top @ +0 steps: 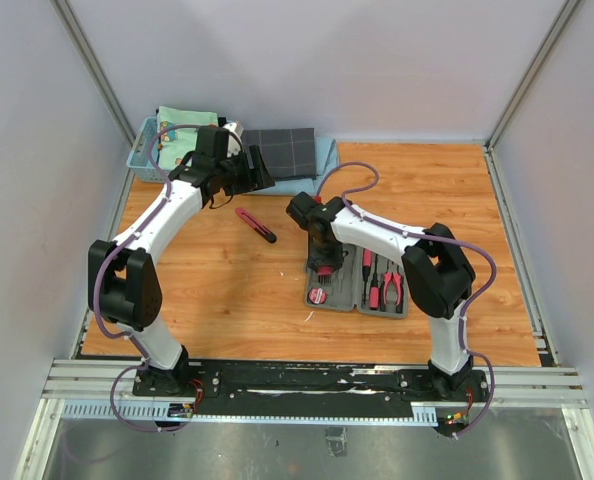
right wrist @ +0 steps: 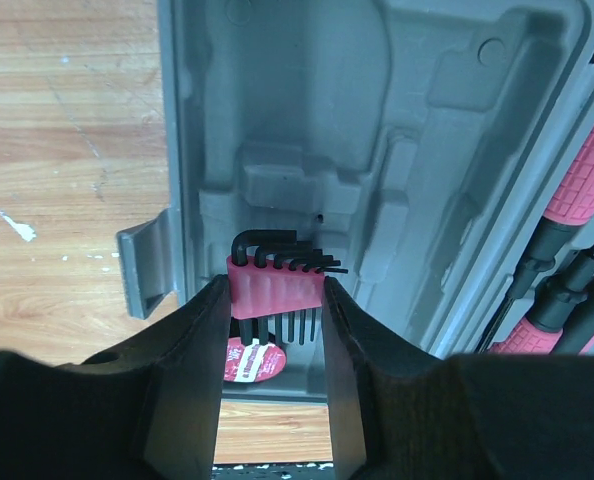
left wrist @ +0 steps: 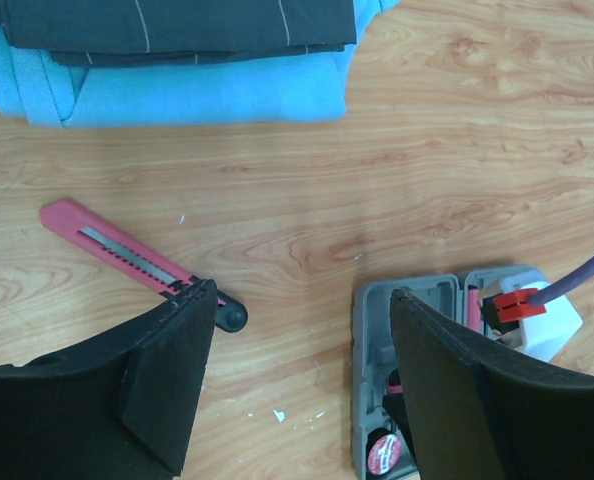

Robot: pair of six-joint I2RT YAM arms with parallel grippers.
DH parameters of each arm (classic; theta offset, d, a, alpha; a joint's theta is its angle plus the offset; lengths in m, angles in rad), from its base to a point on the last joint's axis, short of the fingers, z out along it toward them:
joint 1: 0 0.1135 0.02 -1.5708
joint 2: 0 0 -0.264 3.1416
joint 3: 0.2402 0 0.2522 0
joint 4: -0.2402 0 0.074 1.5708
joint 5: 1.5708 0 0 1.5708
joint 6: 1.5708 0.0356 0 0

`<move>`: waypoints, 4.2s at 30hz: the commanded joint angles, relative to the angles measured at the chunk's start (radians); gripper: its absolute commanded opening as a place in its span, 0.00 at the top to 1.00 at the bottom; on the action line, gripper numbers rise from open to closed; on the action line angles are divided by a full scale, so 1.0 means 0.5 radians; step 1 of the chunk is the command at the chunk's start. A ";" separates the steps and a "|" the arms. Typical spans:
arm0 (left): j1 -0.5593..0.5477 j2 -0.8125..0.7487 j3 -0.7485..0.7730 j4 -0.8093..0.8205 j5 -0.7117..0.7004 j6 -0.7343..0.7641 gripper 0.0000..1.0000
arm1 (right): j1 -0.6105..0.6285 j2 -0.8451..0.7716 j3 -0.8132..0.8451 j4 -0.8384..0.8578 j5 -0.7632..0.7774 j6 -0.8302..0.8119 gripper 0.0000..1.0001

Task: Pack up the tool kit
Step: Place the tool in the toolbox.

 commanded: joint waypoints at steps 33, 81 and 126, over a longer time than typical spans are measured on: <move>0.014 0.004 0.018 0.024 0.039 0.011 0.26 | 0.000 0.108 -0.138 0.177 -0.197 0.225 0.83; 0.013 -0.008 0.006 0.030 0.051 -0.001 0.26 | -0.014 0.141 -0.052 0.029 -0.132 0.080 0.86; 0.080 -0.130 0.076 0.079 -0.024 -0.022 0.25 | -0.064 -0.162 0.339 0.230 0.024 -0.657 0.02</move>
